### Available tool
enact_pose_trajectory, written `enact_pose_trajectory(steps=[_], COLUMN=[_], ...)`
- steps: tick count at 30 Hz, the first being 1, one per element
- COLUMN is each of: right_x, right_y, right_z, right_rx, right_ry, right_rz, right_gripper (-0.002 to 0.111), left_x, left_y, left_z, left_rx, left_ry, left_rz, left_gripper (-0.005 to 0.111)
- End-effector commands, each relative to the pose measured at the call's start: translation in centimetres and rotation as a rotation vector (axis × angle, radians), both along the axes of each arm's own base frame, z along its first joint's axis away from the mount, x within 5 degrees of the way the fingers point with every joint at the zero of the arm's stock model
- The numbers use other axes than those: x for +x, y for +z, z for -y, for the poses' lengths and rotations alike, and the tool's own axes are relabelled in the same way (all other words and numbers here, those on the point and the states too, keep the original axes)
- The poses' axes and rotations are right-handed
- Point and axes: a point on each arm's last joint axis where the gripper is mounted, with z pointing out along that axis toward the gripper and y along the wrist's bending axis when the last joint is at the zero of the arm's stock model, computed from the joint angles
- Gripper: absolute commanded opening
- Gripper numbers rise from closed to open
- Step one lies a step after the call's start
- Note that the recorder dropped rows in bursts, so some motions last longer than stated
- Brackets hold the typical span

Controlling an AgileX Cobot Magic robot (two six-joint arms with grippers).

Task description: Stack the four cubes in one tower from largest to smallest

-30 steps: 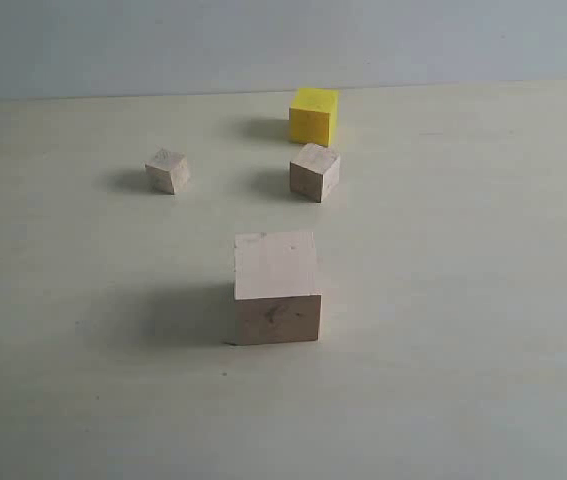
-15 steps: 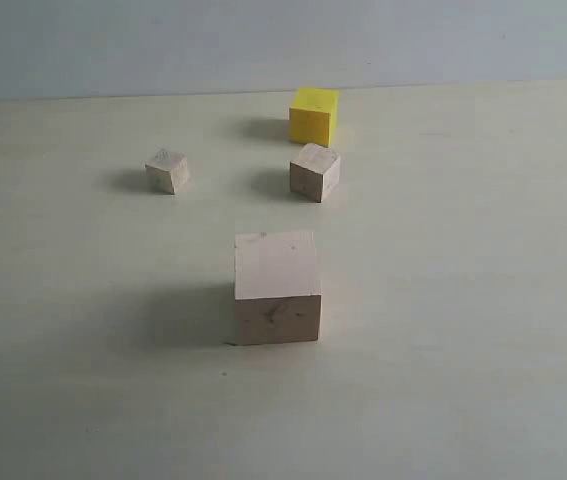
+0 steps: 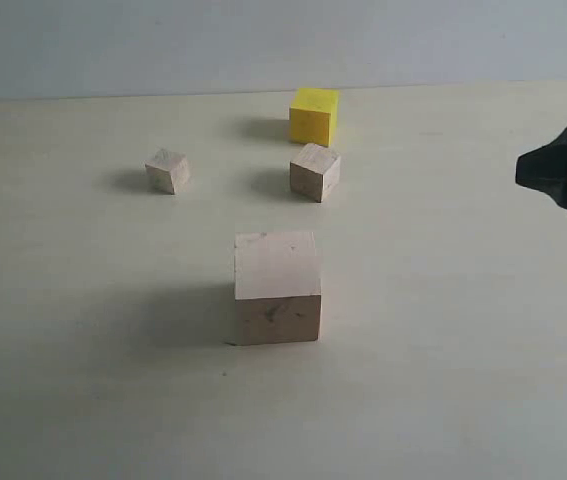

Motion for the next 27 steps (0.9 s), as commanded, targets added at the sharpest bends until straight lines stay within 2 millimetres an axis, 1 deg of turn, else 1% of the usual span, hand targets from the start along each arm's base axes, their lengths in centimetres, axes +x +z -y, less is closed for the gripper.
enact_pose_trajectory(steps=[1,3,5,9,14,19,23,25,27], right_x=[0.5,0.8,1.1,1.9,2.7,3.1,3.3,3.6,3.7], right_y=[0.3,0.1,-0.3,-1.4,-2.0,-2.9,-3.2,-3.0,-2.7], right_z=[-0.2,-0.3,-0.3,-0.4,-0.7,-0.8,-0.8,-0.9,-1.6], right_rx=[-0.021,-0.031,-0.04,-0.056,-0.063,-0.067,-0.07,-0.068,-0.08], right_ry=[0.036,0.049,0.054,0.077,0.111,0.114,0.11,0.117,0.155], right_rz=[-0.006,-0.02,-0.035,-0.097,-0.159,-0.198,-0.202,-0.204,-0.196], right_gripper=[0.088,0.093,0.095,0.095,0.095,0.095,0.095,0.095,0.095], left_x=[0.0,0.0,0.0,0.0,0.0,0.0,0.0,0.0,0.0], left_y=[0.1,0.1,0.1,0.1,0.1,0.1,0.1,0.1,0.1], left_z=[0.0,0.0,0.0,0.0,0.0,0.0,0.0,0.0,0.0], left_rx=[-0.023,-0.023,-0.023,-0.023,-0.023,-0.023,-0.023,-0.023,-0.023], left_ry=[0.008,0.008,0.008,0.008,0.008,0.008,0.008,0.008,0.008], left_rz=[0.009,0.009,0.009,0.009,0.009,0.009,0.009,0.009,0.009], left_gripper=[0.0,0.0,0.0,0.0,0.0,0.0,0.0,0.0,0.0])
